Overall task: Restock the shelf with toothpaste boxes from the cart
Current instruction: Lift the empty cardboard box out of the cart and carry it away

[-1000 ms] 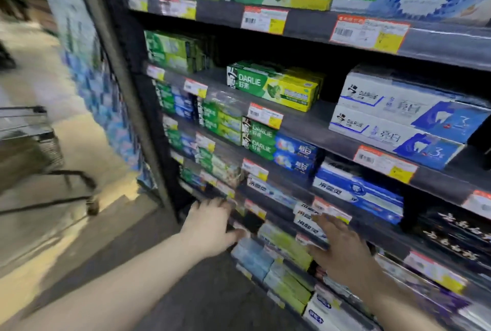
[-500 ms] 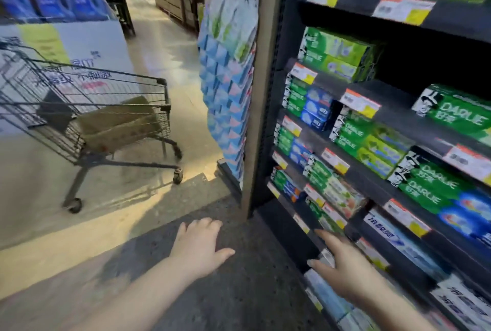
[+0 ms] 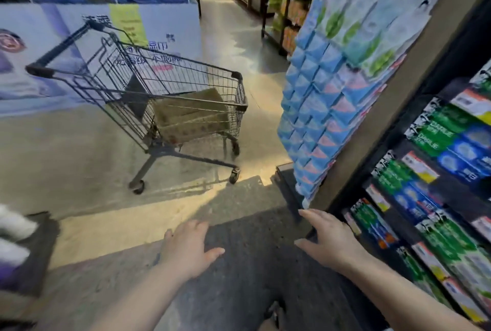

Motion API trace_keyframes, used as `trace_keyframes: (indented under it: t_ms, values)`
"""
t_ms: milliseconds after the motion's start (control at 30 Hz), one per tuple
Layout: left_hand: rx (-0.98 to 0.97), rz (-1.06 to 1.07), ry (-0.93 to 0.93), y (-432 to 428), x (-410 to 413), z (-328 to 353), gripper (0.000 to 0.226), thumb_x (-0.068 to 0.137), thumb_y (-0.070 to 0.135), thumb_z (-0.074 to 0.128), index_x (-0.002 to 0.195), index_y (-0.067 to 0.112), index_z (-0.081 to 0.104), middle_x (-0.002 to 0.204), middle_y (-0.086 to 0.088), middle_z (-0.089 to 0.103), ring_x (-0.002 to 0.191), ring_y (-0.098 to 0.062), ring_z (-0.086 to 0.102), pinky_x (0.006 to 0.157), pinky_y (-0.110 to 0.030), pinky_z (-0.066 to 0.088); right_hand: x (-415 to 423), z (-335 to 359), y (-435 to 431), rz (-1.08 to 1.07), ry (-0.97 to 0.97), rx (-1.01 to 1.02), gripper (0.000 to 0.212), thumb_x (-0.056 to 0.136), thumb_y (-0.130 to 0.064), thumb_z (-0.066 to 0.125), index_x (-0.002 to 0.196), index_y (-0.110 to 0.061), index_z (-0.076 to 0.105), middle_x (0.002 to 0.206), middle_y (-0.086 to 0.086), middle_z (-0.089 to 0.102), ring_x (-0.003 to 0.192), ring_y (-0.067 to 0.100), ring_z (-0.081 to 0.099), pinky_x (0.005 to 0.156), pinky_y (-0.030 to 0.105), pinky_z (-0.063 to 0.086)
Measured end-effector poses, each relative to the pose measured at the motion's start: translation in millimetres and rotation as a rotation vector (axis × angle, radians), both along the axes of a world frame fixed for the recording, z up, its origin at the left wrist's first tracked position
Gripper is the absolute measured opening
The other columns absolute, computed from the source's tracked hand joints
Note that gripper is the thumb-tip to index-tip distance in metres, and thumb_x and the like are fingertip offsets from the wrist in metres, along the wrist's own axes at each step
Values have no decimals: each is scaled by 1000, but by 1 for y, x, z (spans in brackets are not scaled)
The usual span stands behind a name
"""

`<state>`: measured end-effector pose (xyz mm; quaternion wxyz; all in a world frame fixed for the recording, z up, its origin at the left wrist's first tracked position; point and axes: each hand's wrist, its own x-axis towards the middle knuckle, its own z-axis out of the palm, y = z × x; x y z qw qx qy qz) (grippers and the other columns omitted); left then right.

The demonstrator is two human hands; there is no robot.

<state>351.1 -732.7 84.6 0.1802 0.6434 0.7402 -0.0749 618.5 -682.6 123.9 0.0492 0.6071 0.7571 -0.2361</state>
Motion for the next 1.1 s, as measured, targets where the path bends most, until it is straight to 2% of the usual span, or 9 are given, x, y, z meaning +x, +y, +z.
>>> trace_keyframes:
  t_ms: [133,333,400,533,633,700,800,933,1100]
  values:
    - [-42,87,-17,40,-40,-11,66,82,64,44,138,31,32,140,6,41,131,-19,37,107,-41,30,-40,-15,70,89,-19,4,68,84,-54,51,143,-33,26,152,-9,25,140,14,24,112,40,28]
    - [-43,188,-6,155,-84,-4,67,82,60,46,141,32,28,143,6,40,133,-19,35,108,-41,27,-82,-19,206,155,17,-52,68,83,-52,52,143,-35,24,152,-10,24,140,16,24,114,43,24]
    - [-30,209,-10,196,-94,4,68,82,60,47,141,32,29,144,7,39,133,-18,35,109,-40,26,-93,-14,252,177,22,-50,68,83,-50,54,142,-35,25,151,-9,27,137,17,29,113,42,26]
    - [29,258,-7,267,-119,18,68,83,61,45,141,30,28,146,6,36,135,-18,32,111,-39,25,-122,-5,337,219,39,-37,66,82,-34,56,142,-32,28,149,-6,31,132,19,36,110,40,31]
    - [48,296,-1,300,-140,24,69,84,60,45,143,31,26,147,6,34,137,-19,29,113,-40,23,-153,2,383,264,11,-14,64,85,-40,53,142,-31,26,145,-3,38,126,21,44,105,37,37]
    - [54,309,14,324,-158,29,69,84,60,45,143,30,25,147,5,33,137,-20,27,114,-42,20,-174,4,411,293,18,-17,64,86,-46,51,142,-33,25,147,-5,35,132,20,39,108,39,33]
    - [80,322,47,365,-190,32,70,85,58,45,145,29,22,151,3,27,141,-21,21,115,-46,16,-206,1,456,321,53,19,66,83,-45,55,141,-32,28,152,-5,27,138,17,29,112,37,28]
    - [101,317,50,433,-243,26,71,85,60,45,145,32,20,155,2,18,144,-24,10,116,-51,9,-254,6,520,346,-24,143,60,84,-41,53,140,-31,32,147,-6,35,135,18,34,109,41,33]
    - [122,275,37,526,-320,20,74,83,65,43,145,31,20,156,1,16,145,-25,7,117,-52,7,-321,-5,596,265,-50,116,62,85,-44,53,141,-32,30,146,-7,36,134,18,35,110,43,33]
